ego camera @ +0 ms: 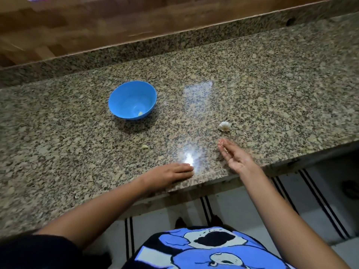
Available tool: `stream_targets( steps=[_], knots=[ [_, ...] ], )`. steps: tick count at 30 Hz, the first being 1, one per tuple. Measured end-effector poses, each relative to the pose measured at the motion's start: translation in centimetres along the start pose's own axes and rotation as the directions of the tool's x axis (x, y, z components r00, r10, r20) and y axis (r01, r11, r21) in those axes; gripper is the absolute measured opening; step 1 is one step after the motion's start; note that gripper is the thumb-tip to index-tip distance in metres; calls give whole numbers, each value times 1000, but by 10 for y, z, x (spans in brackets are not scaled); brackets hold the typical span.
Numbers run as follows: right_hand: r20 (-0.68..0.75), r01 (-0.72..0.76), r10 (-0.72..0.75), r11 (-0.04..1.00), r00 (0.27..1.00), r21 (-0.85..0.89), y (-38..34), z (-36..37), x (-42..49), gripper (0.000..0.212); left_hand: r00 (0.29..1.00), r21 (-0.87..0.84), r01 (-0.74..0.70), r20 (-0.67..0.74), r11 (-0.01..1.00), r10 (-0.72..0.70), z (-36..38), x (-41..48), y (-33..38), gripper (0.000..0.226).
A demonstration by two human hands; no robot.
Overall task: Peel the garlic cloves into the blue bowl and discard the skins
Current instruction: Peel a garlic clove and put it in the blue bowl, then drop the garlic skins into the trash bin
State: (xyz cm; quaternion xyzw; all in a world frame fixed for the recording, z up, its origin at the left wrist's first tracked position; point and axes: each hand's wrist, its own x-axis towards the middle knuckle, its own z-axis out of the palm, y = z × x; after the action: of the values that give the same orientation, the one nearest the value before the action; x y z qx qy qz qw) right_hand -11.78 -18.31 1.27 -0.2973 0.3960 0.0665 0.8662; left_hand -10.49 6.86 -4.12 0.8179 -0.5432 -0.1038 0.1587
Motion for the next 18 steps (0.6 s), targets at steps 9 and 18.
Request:
stream_targets(
  steps=[9, 18],
  knots=[
    [91, -117, 151, 947, 984, -300, 67, 61, -11, 17, 906, 132, 369, -272, 920, -324, 0, -75, 7, 26],
    [282, -108, 513, 604, 811, -789, 184, 132, -43, 11, -126, -875, -431, 302, -221, -945, -38, -157, 56, 17]
  ],
)
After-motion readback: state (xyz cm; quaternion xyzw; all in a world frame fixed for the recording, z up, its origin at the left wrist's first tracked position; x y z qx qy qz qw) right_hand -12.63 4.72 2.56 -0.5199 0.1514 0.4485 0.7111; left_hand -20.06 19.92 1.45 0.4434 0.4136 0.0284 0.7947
